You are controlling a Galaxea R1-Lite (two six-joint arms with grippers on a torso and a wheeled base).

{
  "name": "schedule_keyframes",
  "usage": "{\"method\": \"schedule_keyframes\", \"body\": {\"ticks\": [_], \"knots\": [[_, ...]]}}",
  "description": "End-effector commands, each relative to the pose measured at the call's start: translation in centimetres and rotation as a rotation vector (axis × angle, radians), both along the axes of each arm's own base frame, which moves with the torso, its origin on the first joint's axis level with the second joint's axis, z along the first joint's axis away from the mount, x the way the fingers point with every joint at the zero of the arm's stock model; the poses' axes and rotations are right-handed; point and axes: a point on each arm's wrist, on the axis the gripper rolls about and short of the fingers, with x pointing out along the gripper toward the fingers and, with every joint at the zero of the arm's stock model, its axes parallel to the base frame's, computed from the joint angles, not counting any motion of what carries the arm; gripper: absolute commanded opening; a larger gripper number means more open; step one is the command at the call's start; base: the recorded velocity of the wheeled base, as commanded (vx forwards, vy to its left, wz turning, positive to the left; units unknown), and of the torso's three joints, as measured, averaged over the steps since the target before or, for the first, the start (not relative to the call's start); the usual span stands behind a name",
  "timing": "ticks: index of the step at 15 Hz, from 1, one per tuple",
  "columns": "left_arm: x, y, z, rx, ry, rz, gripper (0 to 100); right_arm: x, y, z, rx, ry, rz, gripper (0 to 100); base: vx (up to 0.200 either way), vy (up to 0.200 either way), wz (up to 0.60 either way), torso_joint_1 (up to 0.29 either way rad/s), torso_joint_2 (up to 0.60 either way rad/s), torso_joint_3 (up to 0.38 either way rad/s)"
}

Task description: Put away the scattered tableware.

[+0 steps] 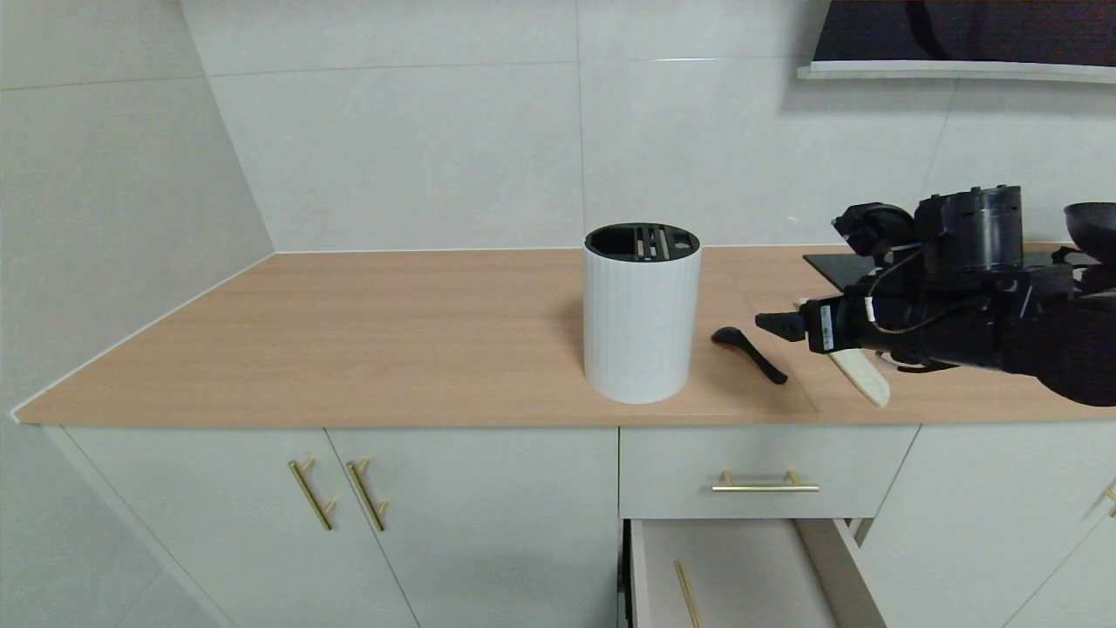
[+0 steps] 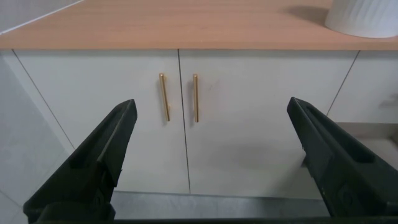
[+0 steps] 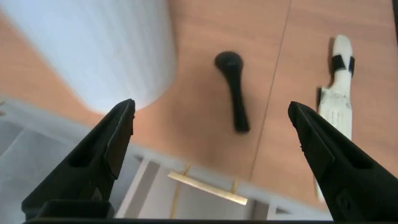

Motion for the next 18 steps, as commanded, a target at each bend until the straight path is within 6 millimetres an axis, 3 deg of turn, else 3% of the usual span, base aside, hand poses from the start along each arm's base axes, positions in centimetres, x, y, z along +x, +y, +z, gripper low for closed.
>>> {"method": "schedule_keyframes", "body": {"ticks": [1, 5, 11, 18], "knots": [[0.0, 0.0, 0.0, 0.0, 0.001, 0.001, 100, 2.4, -0.2, -2.7, -0.008, 0.029, -0.004, 100, 0.0, 0.0, 0.0, 0.0, 0.0, 0.0], [0.0, 0.0, 0.0, 0.0, 0.003, 0.001, 100, 5.4, -1.4, -6.4, -0.06, 0.006, -0.006, 100, 0.0, 0.0, 0.0, 0.0, 0.0, 0.0], [0.0, 0.0, 0.0, 0.0, 0.001, 0.001, 100, 6.3, -1.3, -8.8, -0.095, 0.053, -0.008, 100, 0.0, 0.0, 0.0, 0.0, 0.0, 0.0], [0.0, 0.0, 0.0, 0.0, 0.001, 0.001, 100, 7.4, -1.2, -10.2, -0.095, 0.076, -0.011, 100, 0.0, 0.0, 0.0, 0.0, 0.0, 0.0]]}}
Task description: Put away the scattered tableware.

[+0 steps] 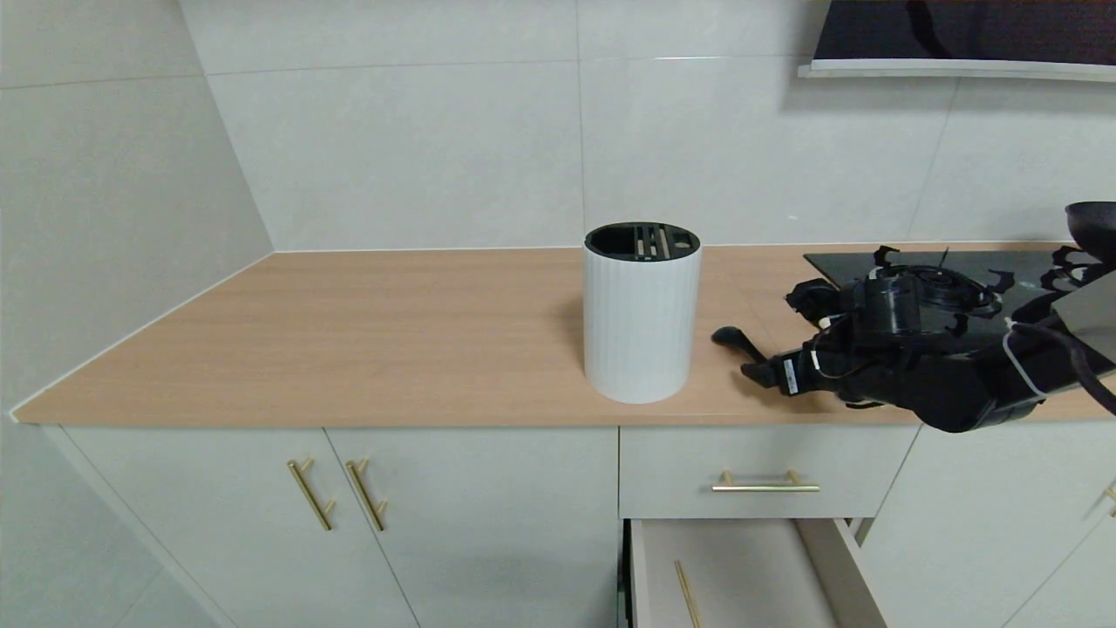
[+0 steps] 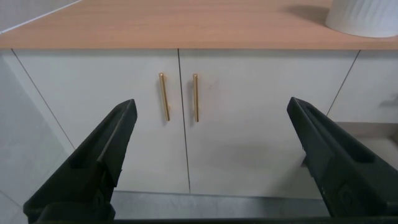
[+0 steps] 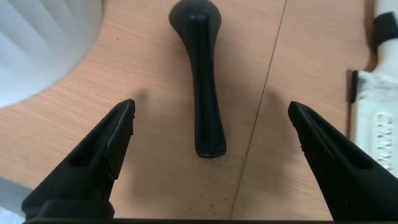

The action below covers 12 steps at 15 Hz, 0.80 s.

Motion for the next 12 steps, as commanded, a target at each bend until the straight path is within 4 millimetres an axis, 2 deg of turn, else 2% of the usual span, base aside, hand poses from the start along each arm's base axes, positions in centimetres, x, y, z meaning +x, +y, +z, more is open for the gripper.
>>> {"method": "schedule_keyframes", "body": {"ticks": [1, 7, 8, 12], "knots": [[0.0, 0.0, 0.0, 0.0, 0.002, 0.0, 100, 0.5, 0.1, -0.7, -0.001, 0.012, 0.0, 100, 0.0, 0.0, 0.0, 0.0, 0.0, 0.0], [0.0, 0.0, 0.0, 0.0, 0.0, 0.0, 100, 1.2, 0.0, -1.5, 0.001, 0.021, -0.003, 100, 0.0, 0.0, 0.0, 0.0, 0.0, 0.0], [0.0, 0.0, 0.0, 0.0, 0.0, 0.0, 100, 1.2, -0.1, -1.4, 0.003, 0.02, -0.005, 0, 0.0, 0.0, 0.0, 0.0, 0.0, 0.0], [0.0, 0.0, 0.0, 0.0, 0.0, 0.0, 100, 1.3, -0.1, -1.7, 0.004, 0.028, -0.003, 0, 0.0, 0.0, 0.0, 0.0, 0.0, 0.0]]}}
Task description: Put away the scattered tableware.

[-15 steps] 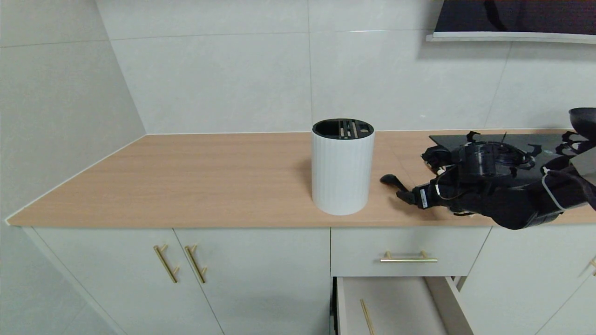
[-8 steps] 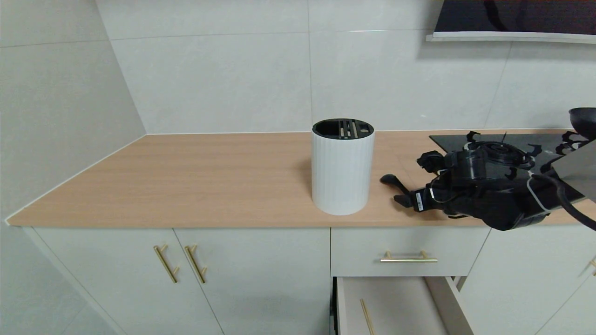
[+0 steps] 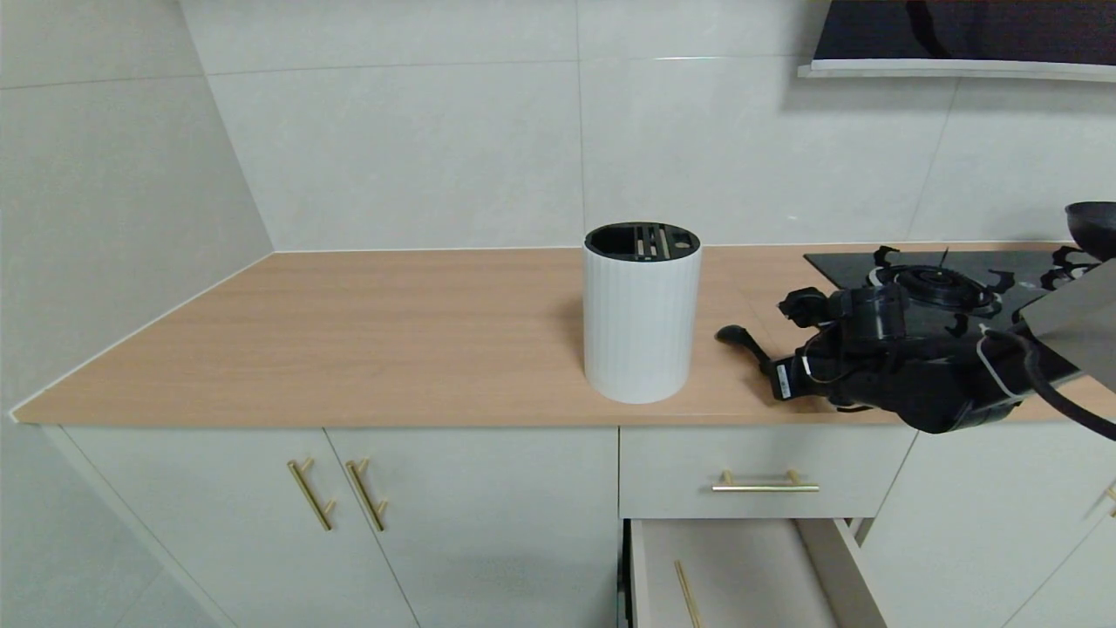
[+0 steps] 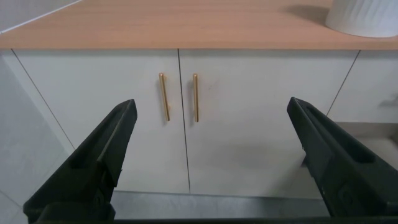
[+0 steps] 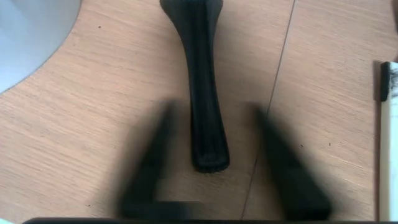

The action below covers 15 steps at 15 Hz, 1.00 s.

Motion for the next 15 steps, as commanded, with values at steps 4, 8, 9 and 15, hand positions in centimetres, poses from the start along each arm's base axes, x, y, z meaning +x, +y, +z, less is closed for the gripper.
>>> {"method": "schedule_keyframes", "body": {"ticks": [4, 8, 9, 15], "knots": [[0.0, 0.0, 0.0, 0.0, 0.0, 0.0, 100, 0.0, 0.0, 0.3, 0.001, -0.009, -0.001, 0, 0.0, 0.0, 0.0, 0.0, 0.0, 0.0], [0.0, 0.0, 0.0, 0.0, 0.001, 0.0, 100, -0.3, -0.5, 1.9, 0.042, -0.019, -0.034, 0, 0.0, 0.0, 0.0, 0.0, 0.0, 0.0], [0.0, 0.0, 0.0, 0.0, 0.001, 0.0, 100, -0.8, -0.6, 2.8, 0.054, -0.019, -0.045, 0, 0.0, 0.0, 0.0, 0.0, 0.0, 0.0], [0.0, 0.0, 0.0, 0.0, 0.001, 0.0, 100, -12.5, -1.7, 8.6, 0.143, 0.158, -0.107, 0, 0.0, 0.0, 0.0, 0.0, 0.0, 0.0]]}}
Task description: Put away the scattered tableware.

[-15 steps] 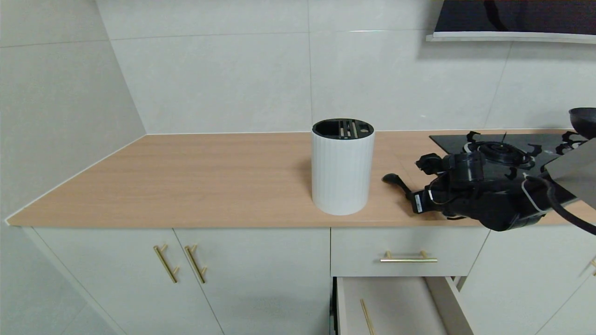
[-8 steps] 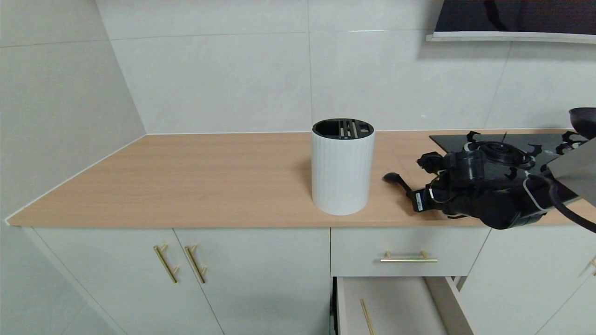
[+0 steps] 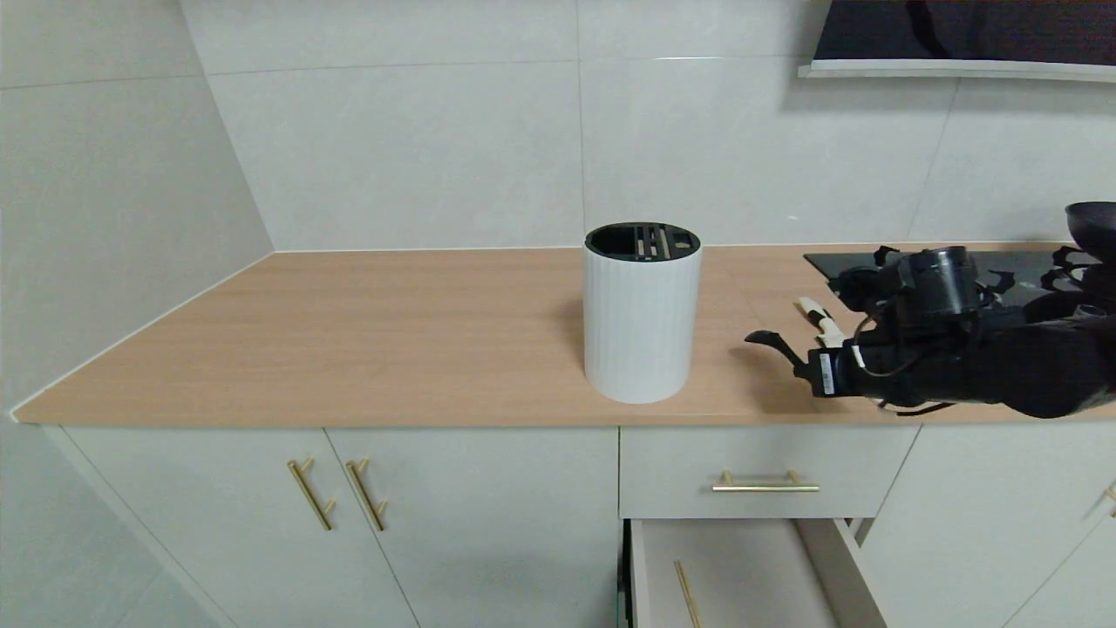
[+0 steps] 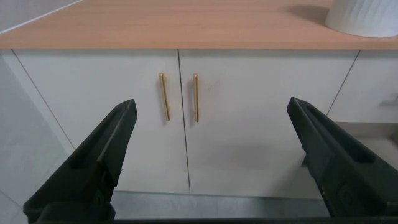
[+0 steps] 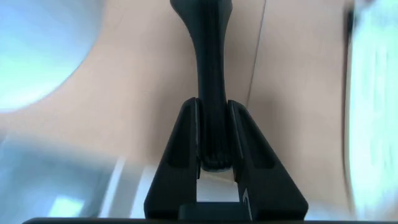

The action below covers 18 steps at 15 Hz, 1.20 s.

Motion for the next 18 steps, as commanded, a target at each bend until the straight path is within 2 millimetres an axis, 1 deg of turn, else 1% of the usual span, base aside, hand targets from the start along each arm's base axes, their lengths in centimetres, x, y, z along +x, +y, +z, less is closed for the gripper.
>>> {"method": "schedule_keyframes", "body": {"ticks": [1, 2, 4, 6, 11, 16, 18], "knots": [[0.0, 0.0, 0.0, 0.0, 0.001, 0.0, 100, -7.2, -1.4, 2.4, 0.012, -0.001, -0.002, 0, 0.0, 0.0, 0.0, 0.0, 0.0, 0.0], [0.0, 0.0, 0.0, 0.0, 0.001, 0.0, 100, -8.8, -1.8, 2.1, 0.011, 0.009, 0.003, 0, 0.0, 0.0, 0.0, 0.0, 0.0, 0.0], [0.0, 0.0, 0.0, 0.0, 0.001, 0.0, 100, -10.1, -2.1, 1.5, -0.013, 0.024, 0.013, 0, 0.0, 0.0, 0.0, 0.0, 0.0, 0.0], [0.0, 0.0, 0.0, 0.0, 0.001, 0.0, 100, -10.7, -2.2, 0.6, -0.032, 0.05, 0.035, 0, 0.0, 0.0, 0.0, 0.0, 0.0, 0.0], [0.0, 0.0, 0.0, 0.0, 0.001, 0.0, 100, -10.6, -2.2, -0.3, -0.055, 0.084, 0.045, 0, 0.0, 0.0, 0.0, 0.0, 0.0, 0.0], [0.0, 0.0, 0.0, 0.0, 0.001, 0.0, 100, -10.6, -2.2, -0.7, -0.062, 0.101, 0.048, 0, 0.0, 0.0, 0.0, 0.0, 0.0, 0.0], [0.0, 0.0, 0.0, 0.0, 0.001, 0.0, 100, -10.5, -2.2, -1.2, -0.078, 0.117, 0.055, 0, 0.0, 0.0, 0.0, -0.078, 0.17, 0.105]]}}
